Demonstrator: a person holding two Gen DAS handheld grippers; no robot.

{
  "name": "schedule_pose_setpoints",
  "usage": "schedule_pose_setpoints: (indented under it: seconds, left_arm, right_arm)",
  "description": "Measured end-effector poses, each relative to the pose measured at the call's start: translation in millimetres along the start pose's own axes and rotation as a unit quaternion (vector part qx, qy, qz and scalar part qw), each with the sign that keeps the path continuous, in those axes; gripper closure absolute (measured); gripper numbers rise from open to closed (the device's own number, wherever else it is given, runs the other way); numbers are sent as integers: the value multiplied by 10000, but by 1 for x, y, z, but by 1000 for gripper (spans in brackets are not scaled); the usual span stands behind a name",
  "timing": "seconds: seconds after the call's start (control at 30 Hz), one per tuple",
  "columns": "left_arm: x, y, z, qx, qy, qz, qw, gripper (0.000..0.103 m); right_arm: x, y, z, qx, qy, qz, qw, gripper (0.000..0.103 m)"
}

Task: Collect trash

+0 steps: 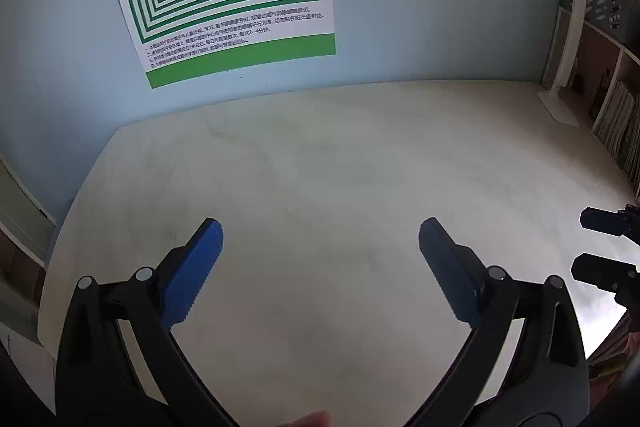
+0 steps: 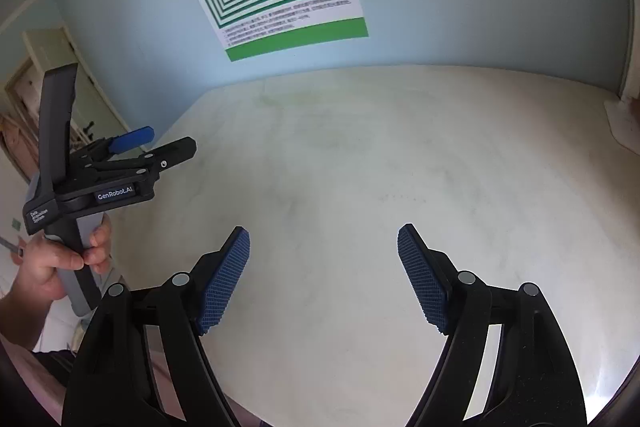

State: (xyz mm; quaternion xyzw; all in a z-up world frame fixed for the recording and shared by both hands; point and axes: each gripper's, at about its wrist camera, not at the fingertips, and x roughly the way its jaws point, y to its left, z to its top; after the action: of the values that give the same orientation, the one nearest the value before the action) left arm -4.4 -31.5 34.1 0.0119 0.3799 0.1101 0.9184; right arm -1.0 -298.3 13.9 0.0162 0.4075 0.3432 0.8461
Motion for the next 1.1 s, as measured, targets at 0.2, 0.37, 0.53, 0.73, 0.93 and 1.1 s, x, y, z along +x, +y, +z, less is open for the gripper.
schedule_pose_setpoints:
  seconds: [0.2,0.37,0.53,0.73,0.93,1.1]
  left_arm:
    - [2,11,-3,-101,11,103,9999,7]
    - [4,17,-2,-180,44,120,9998,7]
    - [4,24,-2,-168,68,92,9998,7]
    - [6,30,-3,-148,77,69,9998,7]
    - [16,31,-5,-237,229,-5,9995,7]
    - [20,29,-7,-184,245,-37,9995,7]
  right_arm:
    - [11,3,7,-103,75,44,9999,26]
    - [16,5,12,-140,113,60,9998,26]
    - [14,3,12,-83,101,46,9999,26]
    - [12,2,10,-37,98,-6,9999,26]
    - [10,0,8,3,101,-32,9999,26]
    - [10,-3,8,45,113,-52,9999,26]
